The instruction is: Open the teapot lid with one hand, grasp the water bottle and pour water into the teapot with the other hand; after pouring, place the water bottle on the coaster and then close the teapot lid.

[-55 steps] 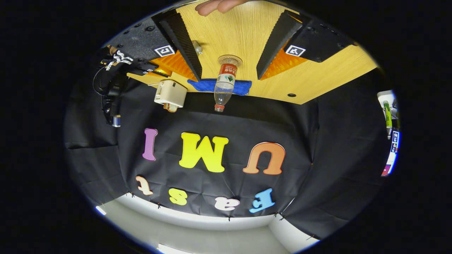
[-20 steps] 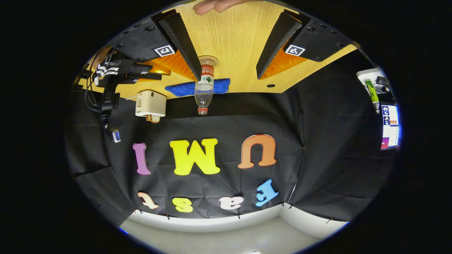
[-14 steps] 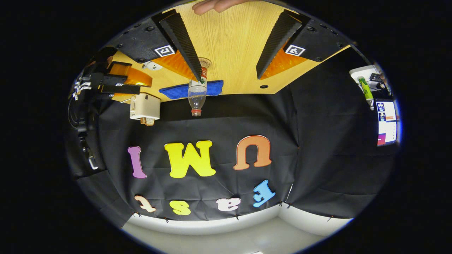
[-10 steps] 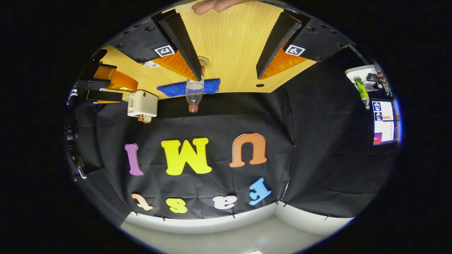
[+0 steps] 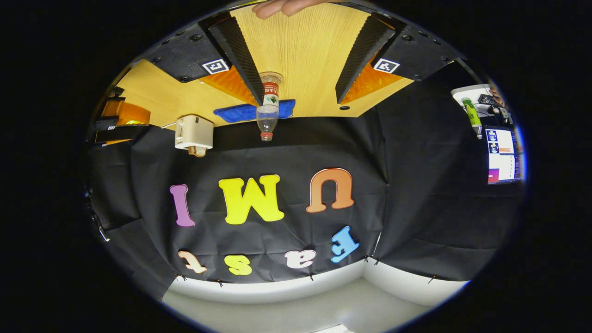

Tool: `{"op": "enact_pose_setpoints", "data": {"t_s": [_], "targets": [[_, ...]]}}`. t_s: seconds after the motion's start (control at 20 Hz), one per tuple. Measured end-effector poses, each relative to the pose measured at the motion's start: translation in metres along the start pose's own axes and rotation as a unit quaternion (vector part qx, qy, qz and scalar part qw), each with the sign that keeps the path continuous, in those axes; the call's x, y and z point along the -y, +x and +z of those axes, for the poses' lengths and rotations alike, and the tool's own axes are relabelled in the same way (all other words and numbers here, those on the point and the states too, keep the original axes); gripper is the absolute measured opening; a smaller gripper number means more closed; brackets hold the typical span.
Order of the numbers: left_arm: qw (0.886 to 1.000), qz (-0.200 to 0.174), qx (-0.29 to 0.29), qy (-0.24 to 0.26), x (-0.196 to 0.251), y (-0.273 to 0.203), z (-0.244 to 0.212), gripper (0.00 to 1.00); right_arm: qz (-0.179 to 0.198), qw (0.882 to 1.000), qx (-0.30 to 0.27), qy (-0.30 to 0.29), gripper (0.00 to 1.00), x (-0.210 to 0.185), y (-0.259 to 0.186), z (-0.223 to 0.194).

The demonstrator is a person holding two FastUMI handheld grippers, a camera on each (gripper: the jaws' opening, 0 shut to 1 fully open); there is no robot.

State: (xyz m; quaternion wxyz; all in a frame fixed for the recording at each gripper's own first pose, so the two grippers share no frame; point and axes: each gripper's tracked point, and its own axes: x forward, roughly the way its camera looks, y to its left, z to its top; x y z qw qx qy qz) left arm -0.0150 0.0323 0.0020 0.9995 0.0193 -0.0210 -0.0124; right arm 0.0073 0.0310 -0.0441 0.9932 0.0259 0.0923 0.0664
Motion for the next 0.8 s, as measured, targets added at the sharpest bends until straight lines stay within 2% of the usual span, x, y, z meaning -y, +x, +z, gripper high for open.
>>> {"op": "enact_pose_setpoints", "data": {"t_s": [0.15,0.5,0.6,0.75,0.8], "targets": [[1.0,0.003,-0.016,0.015,0.008,-0.002,-0.007,0.95,-0.028,1.0,0.007,-0.001,0.95,0.027,-0.009,0.0],[0.999,0.011,-0.031,0.007,-0.001,-0.008,-0.01,0.98,-0.012,1.0,0.011,0.009,0.97,0.025,-0.008,-0.011],[1.0,0.01,-0.027,0.004,-0.003,-0.009,-0.007,0.99,-0.015,1.0,0.008,0.002,0.94,0.025,-0.007,-0.014],[1.0,0.01,-0.023,-0.001,-0.003,-0.01,-0.006,0.99,-0.013,1.0,0.007,0.004,0.94,0.023,-0.007,-0.016],[1.0,0.009,-0.023,-0.001,-0.003,-0.01,-0.007,0.98,-0.014,1.0,0.008,0.004,0.97,0.024,-0.006,-0.015]]}}
